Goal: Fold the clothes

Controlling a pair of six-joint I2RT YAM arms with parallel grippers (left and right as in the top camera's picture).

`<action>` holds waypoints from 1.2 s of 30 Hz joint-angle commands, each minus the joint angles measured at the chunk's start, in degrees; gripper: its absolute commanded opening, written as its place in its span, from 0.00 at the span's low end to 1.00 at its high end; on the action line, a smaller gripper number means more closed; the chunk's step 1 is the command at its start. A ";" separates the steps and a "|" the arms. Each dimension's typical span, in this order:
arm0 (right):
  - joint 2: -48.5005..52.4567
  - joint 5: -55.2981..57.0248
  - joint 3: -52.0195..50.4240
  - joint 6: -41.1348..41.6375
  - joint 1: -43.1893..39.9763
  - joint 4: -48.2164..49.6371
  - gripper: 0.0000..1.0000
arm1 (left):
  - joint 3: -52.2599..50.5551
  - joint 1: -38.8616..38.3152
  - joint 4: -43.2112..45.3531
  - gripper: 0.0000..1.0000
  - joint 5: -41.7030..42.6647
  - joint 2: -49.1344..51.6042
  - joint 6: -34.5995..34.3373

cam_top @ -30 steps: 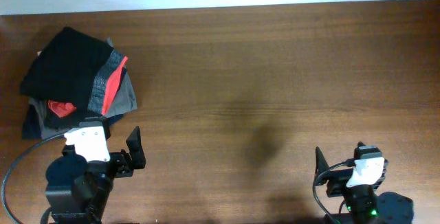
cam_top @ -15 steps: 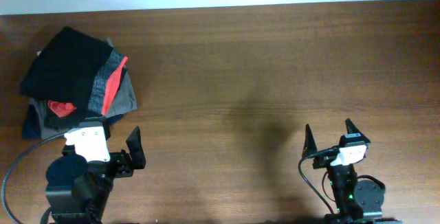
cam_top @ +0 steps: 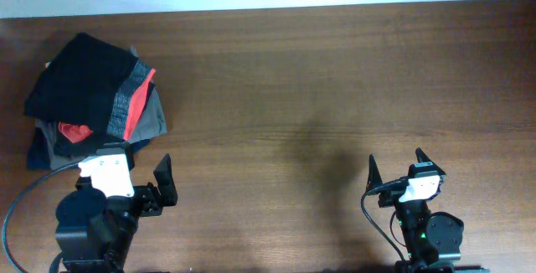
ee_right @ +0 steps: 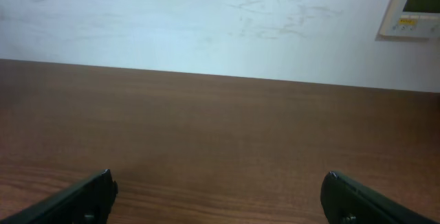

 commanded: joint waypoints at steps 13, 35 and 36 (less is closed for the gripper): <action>-0.48 -0.28 -0.42 0.02 -0.11 -0.02 0.99 | -0.28 -0.17 0.09 0.99 -0.39 -0.28 1.09; -0.48 -0.28 -0.42 0.02 -0.11 -0.04 0.99 | -29.92 -0.46 10.54 0.99 -6.93 -30.86 1.11; -0.48 -0.28 -0.42 0.02 -0.11 -0.04 0.99 | -31.65 -0.72 13.09 0.99 -7.10 -30.62 1.14</action>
